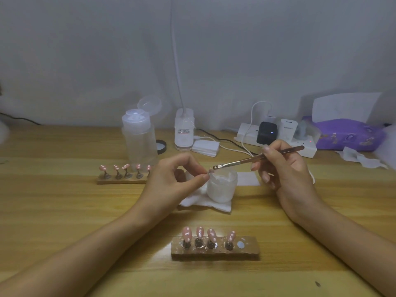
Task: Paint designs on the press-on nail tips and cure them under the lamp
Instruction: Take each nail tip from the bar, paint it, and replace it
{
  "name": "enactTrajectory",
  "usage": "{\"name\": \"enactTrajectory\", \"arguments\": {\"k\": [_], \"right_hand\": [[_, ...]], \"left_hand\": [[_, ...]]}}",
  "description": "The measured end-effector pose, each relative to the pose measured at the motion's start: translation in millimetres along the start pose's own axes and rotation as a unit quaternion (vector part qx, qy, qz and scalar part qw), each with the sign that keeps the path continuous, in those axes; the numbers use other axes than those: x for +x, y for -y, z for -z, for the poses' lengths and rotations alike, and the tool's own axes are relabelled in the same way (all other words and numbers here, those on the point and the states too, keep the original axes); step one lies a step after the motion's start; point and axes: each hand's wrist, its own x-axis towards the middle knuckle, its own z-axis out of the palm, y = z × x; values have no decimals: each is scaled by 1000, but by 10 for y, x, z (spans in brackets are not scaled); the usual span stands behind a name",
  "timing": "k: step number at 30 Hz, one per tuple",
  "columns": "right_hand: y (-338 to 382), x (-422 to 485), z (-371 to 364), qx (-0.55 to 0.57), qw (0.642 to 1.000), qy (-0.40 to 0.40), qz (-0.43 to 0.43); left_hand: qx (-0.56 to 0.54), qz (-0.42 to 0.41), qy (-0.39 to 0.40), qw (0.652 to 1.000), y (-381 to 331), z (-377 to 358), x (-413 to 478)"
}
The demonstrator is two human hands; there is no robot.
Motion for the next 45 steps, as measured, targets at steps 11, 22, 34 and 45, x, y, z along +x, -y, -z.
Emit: {"name": "enactTrajectory", "arguments": {"k": [11,22,34,45], "right_hand": [[-7,-3,7,-2,1000,-4,8],[-7,-20,-6,-18,1000,-1,-1],[165,19,172,-25,994,-104,24],[224,-40,188,-71,980,63,176]], "left_hand": [[6,-3,1,1000,-17,-3,-7],[1,-5,-1,1000,-17,-8,-4],[16,-33,9,999,-13,-2,-12],[19,-42,8,999,-6,-2,-7]]}}
